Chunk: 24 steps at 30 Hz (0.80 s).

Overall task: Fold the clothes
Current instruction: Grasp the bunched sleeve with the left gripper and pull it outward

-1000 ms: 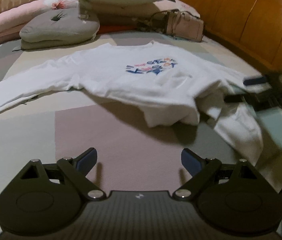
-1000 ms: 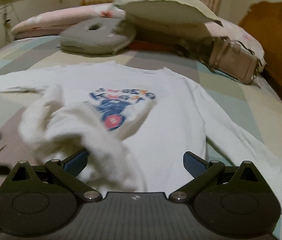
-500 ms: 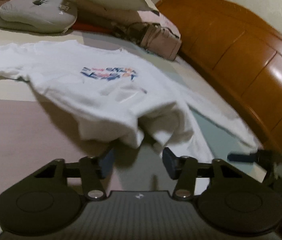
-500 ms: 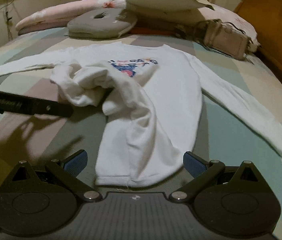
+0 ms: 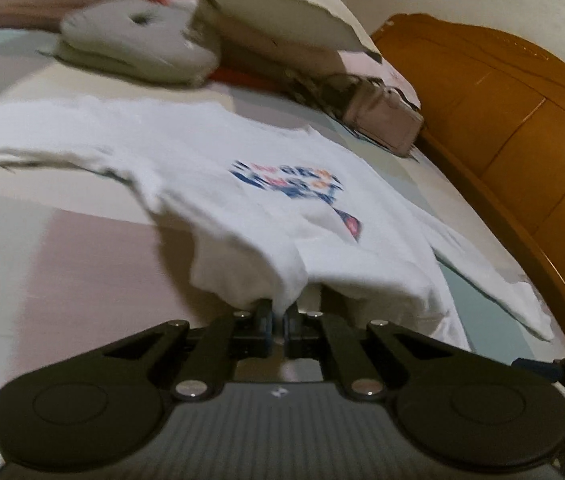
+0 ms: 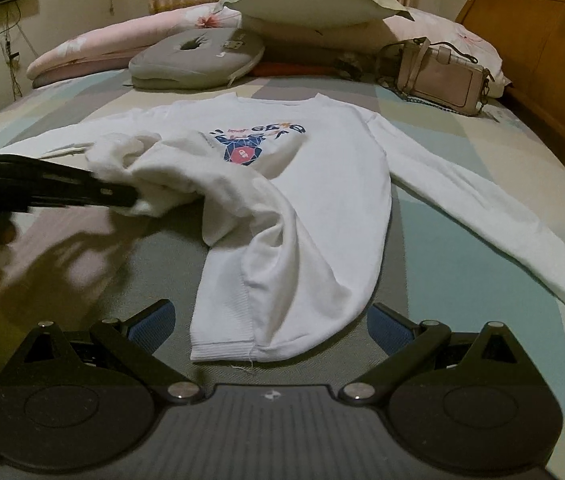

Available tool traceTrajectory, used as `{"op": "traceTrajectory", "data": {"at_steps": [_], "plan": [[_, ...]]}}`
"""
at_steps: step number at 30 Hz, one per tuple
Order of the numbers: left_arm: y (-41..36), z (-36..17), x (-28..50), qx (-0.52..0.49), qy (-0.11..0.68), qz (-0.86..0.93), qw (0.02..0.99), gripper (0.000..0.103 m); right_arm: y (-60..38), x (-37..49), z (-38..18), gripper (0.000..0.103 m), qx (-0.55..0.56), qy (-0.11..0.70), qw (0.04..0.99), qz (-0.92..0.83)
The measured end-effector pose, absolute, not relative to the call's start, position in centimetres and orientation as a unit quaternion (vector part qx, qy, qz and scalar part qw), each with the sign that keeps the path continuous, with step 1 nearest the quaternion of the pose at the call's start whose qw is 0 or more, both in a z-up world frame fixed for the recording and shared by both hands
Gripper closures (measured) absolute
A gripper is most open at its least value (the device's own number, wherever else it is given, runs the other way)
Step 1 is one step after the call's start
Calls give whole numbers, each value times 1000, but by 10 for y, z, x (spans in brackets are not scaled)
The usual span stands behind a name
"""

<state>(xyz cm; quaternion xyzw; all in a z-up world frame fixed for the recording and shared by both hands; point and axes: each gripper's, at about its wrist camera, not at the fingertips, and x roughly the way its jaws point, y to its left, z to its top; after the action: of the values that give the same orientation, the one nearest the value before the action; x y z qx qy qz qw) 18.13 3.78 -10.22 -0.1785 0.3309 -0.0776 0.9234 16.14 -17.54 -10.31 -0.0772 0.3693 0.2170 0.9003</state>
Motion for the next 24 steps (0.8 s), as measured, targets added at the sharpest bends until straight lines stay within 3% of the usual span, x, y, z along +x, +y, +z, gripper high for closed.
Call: {"op": "traceTrajectory", "data": {"at_steps": [13,15,17,19,24], "plan": [[101,-65,124,-152,306,-11,940,101,-168,151,-96,0,-67,365,898,236],[104,-72,126,-179,324,-38,928,96,-169,152,-96,0,-61,369,897,236],[98,-81,125,-197,337,-65,919,75,-170,152,-96,0,-58,371,897,233],[84,-94,127,-187,347,-86,915,65,-172,152,-98,0,-54,374,896,231],[59,-116,137,-149,342,-70,925,67,-174,153,-102,0,-53,382,895,225]]}}
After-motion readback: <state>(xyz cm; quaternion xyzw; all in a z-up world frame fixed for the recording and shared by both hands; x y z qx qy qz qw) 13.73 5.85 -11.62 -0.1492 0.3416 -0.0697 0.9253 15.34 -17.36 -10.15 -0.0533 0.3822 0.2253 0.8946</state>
